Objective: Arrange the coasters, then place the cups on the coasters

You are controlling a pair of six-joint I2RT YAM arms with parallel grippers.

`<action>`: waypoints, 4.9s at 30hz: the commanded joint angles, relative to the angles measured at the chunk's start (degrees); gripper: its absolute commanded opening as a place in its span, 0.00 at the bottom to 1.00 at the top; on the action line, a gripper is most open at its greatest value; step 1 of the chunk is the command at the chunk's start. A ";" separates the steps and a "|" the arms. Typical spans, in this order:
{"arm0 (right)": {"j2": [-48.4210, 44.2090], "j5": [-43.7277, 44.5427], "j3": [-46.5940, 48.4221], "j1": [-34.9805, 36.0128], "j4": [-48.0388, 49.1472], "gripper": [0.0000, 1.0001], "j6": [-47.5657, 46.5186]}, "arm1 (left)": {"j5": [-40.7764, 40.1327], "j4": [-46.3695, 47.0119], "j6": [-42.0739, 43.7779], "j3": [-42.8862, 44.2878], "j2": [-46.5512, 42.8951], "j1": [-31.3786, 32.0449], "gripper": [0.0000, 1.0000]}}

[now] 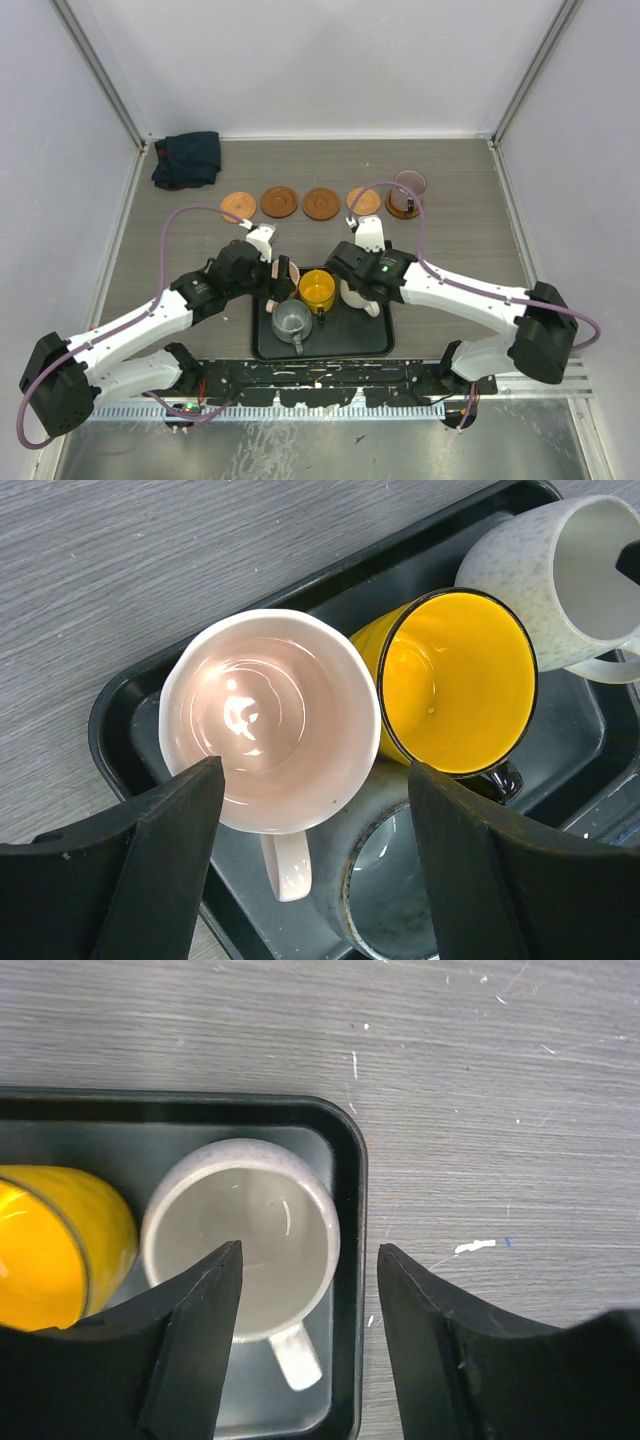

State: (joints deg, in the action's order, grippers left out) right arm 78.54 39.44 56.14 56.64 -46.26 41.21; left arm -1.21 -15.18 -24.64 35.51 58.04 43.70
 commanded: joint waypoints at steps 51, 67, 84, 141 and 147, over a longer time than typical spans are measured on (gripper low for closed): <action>-4.77 -13.07 -14.91 1.84 13.99 0.46 -7.33 | -1.10 1.00 -0.23 0.32 -1.38 -0.32 0.76; -2.56 -12.30 -14.74 1.19 14.78 0.25 -7.33 | -1.27 0.61 -0.23 0.08 -1.62 -0.32 0.76; -7.21 -10.49 -11.23 0.87 15.40 0.01 -10.93 | -2.41 0.55 -0.01 0.35 -3.13 -0.37 0.76; 24.59 -21.49 16.83 -30.52 45.58 0.01 -34.11 | -5.60 3.54 1.41 1.85 1.58 -0.53 0.77; 27.24 -20.52 18.60 -30.51 45.64 0.01 -34.96 | -5.73 3.54 1.53 1.51 1.51 -0.76 0.78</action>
State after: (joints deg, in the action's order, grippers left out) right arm 106.96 17.04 70.11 26.37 -7.75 7.55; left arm -5.28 -13.34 -24.34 35.79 59.90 43.46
